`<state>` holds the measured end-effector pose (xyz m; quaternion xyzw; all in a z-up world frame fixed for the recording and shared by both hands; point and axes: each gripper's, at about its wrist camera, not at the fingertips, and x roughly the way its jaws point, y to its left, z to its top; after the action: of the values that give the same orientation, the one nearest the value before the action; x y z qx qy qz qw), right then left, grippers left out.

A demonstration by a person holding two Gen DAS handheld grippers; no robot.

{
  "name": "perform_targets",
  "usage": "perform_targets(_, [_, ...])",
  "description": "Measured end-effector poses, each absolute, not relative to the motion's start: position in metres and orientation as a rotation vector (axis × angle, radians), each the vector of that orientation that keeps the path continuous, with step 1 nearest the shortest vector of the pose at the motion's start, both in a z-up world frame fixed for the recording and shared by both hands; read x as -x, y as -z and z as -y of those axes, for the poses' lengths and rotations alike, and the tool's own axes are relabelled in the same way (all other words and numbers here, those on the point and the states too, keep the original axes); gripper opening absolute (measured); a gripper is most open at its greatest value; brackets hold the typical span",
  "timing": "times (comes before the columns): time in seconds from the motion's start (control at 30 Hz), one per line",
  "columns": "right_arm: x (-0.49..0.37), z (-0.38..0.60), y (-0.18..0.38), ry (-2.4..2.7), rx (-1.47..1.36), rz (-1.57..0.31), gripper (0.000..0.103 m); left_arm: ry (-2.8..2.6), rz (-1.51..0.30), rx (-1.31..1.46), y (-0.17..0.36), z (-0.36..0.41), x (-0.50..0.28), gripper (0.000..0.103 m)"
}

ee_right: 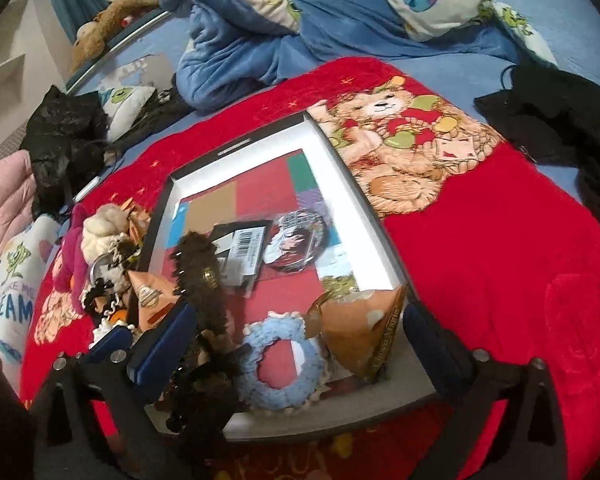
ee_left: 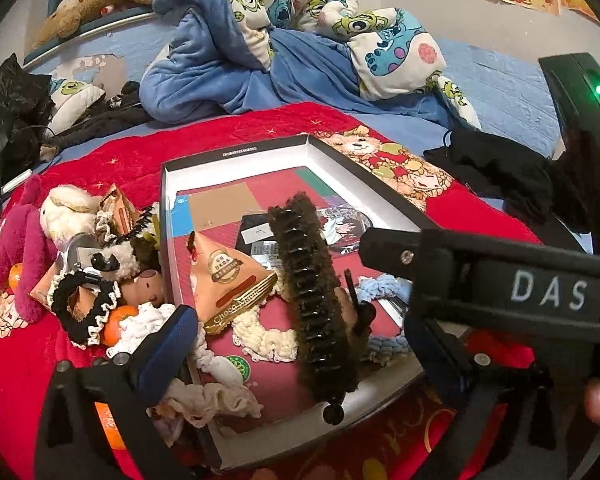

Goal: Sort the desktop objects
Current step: 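Open the right tool to drop the pouch into the box while the left tool releases the comb, then withdraw both tools from the box back over the pile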

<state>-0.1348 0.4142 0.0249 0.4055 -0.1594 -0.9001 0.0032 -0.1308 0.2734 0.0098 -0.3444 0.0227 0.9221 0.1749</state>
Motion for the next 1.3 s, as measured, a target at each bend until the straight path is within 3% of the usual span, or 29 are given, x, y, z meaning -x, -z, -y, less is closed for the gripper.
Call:
perform_targets(0.77, [0.128,-0.408,-0.046,2.858,-1.174,0.573,0.103,-2.690,-0.035,0.930,-0.032,-0.230,0.123,0.103])
perform_targets(1.3, [0.140,-0.281,-0.078,2.750,-1.048,0.408,0.103,-2.891,0.026,0.944,-0.064,-0.090,0.116,0.103])
